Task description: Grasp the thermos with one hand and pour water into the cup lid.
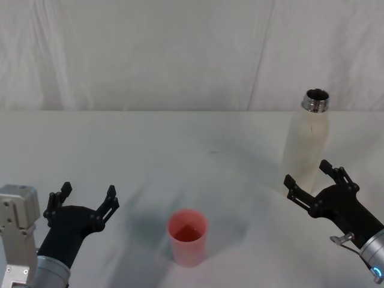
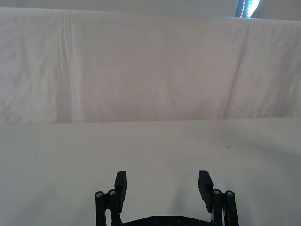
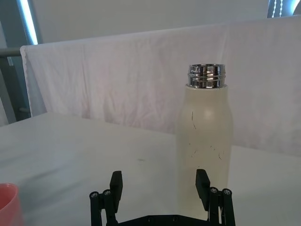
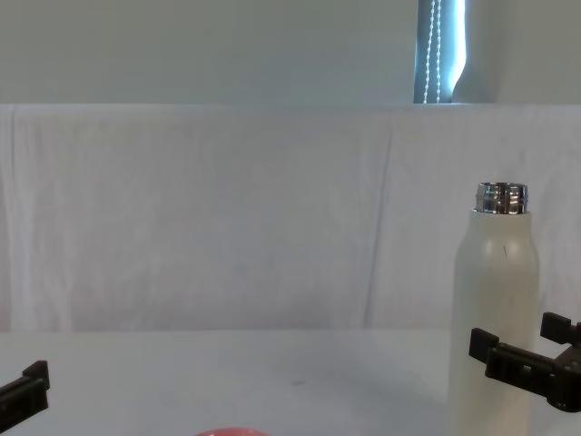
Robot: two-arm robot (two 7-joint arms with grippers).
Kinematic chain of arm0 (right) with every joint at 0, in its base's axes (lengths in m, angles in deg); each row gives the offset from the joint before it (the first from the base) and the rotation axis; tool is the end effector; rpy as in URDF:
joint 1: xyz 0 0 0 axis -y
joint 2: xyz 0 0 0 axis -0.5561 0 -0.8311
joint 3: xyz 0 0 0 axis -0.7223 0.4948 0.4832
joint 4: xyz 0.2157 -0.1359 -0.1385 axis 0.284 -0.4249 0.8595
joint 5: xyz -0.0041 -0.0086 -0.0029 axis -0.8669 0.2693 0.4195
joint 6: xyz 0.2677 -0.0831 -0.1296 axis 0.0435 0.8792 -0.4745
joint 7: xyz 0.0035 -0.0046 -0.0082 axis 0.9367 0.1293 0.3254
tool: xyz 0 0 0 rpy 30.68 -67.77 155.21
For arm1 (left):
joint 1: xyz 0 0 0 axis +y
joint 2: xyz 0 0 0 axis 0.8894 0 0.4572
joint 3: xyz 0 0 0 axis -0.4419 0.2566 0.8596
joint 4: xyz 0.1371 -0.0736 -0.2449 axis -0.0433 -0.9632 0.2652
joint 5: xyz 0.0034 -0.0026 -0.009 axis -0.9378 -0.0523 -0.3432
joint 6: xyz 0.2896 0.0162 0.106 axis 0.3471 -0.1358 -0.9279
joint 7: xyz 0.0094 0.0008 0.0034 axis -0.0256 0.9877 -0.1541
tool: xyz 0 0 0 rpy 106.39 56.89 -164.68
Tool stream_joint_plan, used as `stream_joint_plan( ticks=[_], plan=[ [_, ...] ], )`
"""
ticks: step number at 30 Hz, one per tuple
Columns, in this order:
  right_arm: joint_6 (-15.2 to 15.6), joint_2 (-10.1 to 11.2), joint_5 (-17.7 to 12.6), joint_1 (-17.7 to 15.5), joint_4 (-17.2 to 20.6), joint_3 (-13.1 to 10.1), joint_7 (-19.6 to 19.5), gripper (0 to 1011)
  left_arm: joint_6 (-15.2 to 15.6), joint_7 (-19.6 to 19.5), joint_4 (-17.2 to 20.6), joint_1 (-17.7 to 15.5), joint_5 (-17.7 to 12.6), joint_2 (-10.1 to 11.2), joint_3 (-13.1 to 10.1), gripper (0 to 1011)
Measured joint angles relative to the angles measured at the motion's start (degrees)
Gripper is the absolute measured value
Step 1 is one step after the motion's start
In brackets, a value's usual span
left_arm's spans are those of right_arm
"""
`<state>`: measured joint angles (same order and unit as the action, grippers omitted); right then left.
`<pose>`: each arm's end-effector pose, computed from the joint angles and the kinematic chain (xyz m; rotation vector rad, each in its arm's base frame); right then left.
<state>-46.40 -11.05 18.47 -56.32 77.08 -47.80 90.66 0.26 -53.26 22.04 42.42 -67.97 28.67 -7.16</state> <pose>0.3200 -0.0208 -0.2918 0.1054 -0.0308 -1.0120 0.2530 0.0375 -0.2851 -0.0379 0.0141 1.4460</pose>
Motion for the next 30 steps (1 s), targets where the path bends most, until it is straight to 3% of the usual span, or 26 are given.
stream_joint_plan(
  ticks=[30],
  plan=[
    [0.0,0.0,0.0,0.0,0.0,0.0,0.0,1001,0.0,0.0,0.0,0.0,0.0,0.0,0.0,1001]
  ],
)
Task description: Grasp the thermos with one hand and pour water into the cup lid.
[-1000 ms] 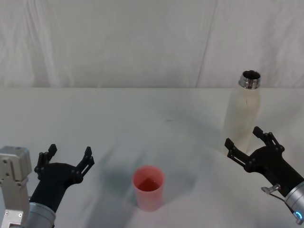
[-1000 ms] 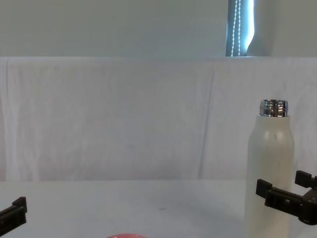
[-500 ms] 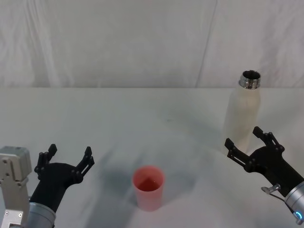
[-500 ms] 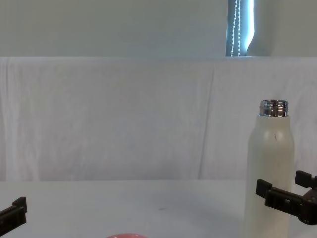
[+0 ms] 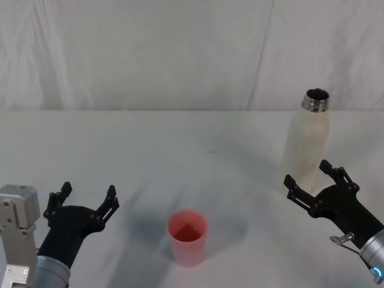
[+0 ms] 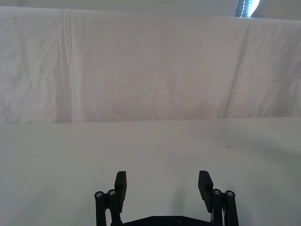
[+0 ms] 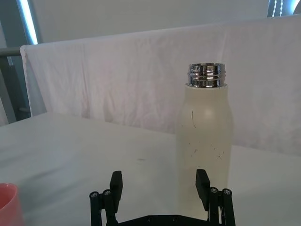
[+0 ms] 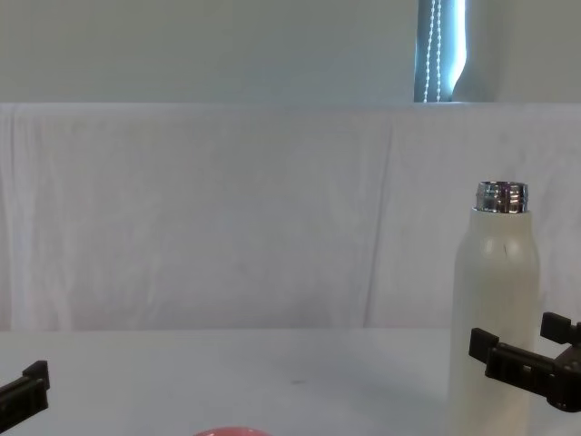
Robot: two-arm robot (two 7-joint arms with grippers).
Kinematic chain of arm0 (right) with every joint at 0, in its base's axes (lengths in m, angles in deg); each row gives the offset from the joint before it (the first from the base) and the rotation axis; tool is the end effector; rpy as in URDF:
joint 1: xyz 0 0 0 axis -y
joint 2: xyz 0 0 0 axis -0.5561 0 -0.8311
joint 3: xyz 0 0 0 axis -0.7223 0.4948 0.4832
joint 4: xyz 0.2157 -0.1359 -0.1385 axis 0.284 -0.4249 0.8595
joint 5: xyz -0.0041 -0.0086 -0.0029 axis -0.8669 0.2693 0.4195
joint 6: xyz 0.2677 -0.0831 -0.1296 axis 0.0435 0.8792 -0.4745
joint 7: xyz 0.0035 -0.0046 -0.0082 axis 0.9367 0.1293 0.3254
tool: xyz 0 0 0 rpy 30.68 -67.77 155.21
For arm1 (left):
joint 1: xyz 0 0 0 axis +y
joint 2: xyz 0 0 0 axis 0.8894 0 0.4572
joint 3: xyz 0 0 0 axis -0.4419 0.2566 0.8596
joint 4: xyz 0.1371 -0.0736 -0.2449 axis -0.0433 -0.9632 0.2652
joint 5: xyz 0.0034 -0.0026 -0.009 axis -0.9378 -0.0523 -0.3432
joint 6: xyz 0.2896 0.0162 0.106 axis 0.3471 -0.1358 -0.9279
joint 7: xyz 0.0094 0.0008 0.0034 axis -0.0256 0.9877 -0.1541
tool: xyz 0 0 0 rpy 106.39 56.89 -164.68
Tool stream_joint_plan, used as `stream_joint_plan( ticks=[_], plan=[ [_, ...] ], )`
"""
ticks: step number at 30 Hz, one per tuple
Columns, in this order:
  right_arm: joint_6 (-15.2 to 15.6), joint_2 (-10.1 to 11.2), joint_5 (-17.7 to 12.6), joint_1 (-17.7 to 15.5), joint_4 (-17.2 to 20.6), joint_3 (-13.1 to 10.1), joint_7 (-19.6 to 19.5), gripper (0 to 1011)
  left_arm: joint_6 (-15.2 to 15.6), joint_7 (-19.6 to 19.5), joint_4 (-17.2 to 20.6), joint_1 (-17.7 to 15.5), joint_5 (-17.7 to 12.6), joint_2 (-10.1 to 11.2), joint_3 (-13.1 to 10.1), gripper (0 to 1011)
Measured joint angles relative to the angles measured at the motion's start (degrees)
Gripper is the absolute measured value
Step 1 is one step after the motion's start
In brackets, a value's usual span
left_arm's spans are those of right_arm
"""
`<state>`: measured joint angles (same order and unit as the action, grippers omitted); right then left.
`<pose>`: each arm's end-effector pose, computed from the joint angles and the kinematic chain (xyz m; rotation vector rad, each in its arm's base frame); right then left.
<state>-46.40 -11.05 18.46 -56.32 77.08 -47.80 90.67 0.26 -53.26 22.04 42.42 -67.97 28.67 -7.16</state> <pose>0.3200 -0.0208 -0.2918 0.1055 -0.0307 -1.0119 0.2530 0.0375 -0.2851 -0.0379 0.0141 1.4460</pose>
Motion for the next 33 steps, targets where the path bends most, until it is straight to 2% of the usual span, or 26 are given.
stream_joint_plan(
  ticks=[33],
  plan=[
    [0.0,0.0,0.0,0.0,0.0,0.0,0.0,1001,0.0,0.0,0.0,0.0,0.0,0.0,0.0,1001]
  ],
)
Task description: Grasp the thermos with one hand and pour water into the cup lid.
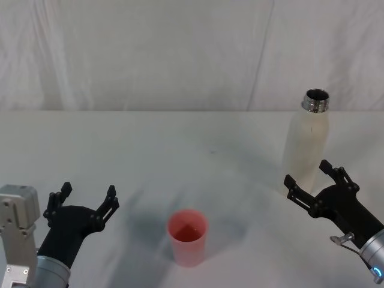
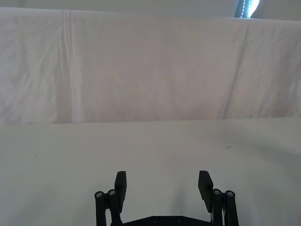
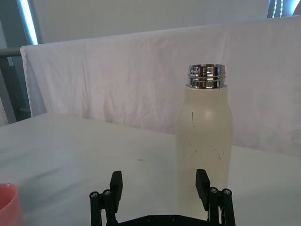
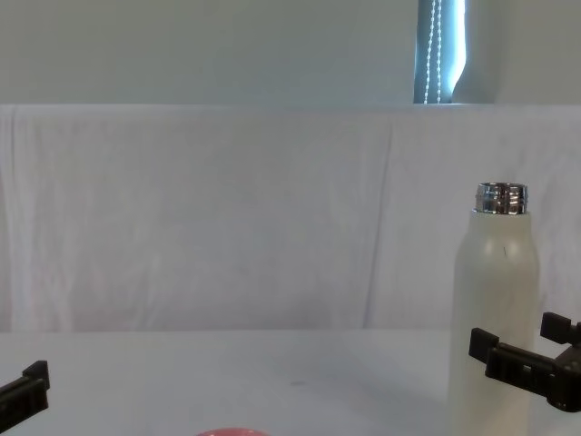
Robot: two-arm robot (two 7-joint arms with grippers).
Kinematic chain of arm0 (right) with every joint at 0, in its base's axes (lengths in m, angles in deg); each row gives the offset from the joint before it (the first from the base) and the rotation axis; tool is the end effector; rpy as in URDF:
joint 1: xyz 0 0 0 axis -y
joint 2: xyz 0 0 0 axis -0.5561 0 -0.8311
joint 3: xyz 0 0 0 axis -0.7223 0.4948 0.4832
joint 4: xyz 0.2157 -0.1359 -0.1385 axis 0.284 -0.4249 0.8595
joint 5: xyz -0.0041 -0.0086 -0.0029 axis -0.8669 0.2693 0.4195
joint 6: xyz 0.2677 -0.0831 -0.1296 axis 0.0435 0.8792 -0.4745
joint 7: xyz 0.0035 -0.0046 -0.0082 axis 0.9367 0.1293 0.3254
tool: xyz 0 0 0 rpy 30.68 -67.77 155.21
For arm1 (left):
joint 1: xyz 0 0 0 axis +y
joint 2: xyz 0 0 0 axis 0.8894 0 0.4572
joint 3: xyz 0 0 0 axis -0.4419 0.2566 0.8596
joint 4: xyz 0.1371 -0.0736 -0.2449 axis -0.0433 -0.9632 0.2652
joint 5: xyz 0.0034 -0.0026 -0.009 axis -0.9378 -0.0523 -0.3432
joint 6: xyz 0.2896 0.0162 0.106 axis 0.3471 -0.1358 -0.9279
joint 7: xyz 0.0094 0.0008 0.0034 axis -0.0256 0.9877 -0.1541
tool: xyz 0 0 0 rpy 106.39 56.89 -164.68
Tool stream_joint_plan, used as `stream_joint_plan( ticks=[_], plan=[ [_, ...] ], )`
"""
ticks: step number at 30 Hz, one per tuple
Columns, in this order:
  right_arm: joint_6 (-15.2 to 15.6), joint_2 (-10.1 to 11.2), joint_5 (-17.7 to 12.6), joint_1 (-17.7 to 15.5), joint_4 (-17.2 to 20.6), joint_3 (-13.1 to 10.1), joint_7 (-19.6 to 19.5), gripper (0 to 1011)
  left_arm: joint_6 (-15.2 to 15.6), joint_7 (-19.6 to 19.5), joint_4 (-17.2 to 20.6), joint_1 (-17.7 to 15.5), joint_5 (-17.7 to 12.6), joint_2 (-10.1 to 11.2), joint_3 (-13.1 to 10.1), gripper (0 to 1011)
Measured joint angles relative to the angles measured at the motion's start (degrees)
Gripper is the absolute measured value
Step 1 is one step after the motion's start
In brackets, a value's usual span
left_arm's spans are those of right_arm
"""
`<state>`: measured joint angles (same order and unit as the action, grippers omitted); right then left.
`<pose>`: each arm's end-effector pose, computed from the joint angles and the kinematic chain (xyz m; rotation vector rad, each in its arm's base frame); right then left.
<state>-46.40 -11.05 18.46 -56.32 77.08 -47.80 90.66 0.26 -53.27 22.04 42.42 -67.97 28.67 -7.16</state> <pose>0.3200 -0.0208 -0.2918 0.1055 -0.0307 -1.0120 0.2530 0.0375 -0.2851 -0.0379 0.0141 1.4459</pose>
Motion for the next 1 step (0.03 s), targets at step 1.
stream_joint_plan(
  ticks=[1],
  plan=[
    [0.0,0.0,0.0,0.0,0.0,0.0,0.0,1001,0.0,0.0,0.0,0.0,0.0,0.0,0.0,1001]
  ],
)
